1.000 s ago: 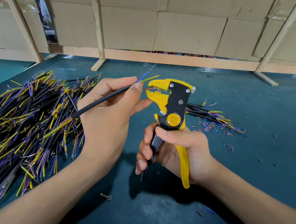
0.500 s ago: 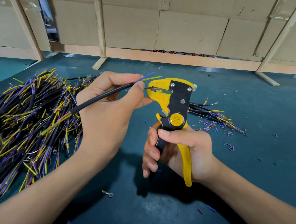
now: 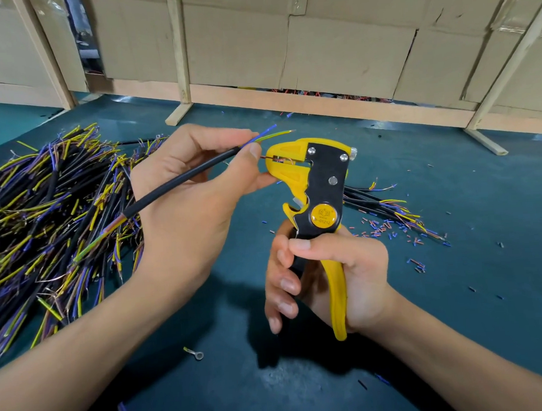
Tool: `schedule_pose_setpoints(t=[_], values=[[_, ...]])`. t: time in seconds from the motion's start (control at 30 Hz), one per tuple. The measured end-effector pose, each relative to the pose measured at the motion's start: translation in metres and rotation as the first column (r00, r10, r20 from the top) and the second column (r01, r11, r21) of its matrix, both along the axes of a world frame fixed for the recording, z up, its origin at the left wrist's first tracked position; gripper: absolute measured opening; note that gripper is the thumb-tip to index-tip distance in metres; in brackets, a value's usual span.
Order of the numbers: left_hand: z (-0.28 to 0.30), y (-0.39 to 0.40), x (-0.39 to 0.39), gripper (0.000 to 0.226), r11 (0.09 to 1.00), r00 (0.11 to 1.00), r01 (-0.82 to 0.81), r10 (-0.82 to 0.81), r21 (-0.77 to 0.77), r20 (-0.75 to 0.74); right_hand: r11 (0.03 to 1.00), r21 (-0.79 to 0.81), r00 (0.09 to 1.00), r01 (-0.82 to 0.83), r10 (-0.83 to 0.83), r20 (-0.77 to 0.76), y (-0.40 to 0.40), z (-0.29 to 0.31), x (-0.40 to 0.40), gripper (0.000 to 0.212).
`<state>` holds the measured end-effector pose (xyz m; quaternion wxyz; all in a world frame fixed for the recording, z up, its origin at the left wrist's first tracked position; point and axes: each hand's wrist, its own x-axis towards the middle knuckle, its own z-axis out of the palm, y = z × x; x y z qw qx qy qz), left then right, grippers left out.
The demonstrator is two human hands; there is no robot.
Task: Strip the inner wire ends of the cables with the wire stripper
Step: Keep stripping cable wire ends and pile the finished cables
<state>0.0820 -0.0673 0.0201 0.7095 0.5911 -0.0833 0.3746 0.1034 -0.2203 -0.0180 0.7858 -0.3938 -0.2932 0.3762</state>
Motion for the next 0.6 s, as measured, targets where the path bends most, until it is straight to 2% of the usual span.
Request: schedule_pose_setpoints(t=[0.17,0.37,0.5,0.6], values=[[-0.0012,0.0002,-0.0001,0.008,0.998,0.999,0.029,-0.031,-0.059,-0.029,1.000,-0.016,1.000,0.011,-0.011,-0.022,-0.0020,0.0018,-0.0009,0.024],[-0.0048,-0.0013,0.0053,0.008,0.981,0.987,0.076,-0.099,-0.179,-0.123,0.990,-0.061,0.991,0.127,-0.129,-0.022,0.0000,-0.0002,-0.0003,0.020],[-0.0046,0.0001,0.0090,0.006,0.960,0.974,0.136,-0.175,-0.246,-0.144,0.993,-0.041,0.994,0.108,-0.109,-0.030,-0.0017,0.0005,0.0012,0.023],[-0.0037,-0.0030,0.0092,0.007,0.901,0.941,0.204,-0.288,-0.384,-0.175,0.996,-0.026,0.996,0.088,-0.088,-0.016,-0.0035,0.0016,0.0023,0.025]])
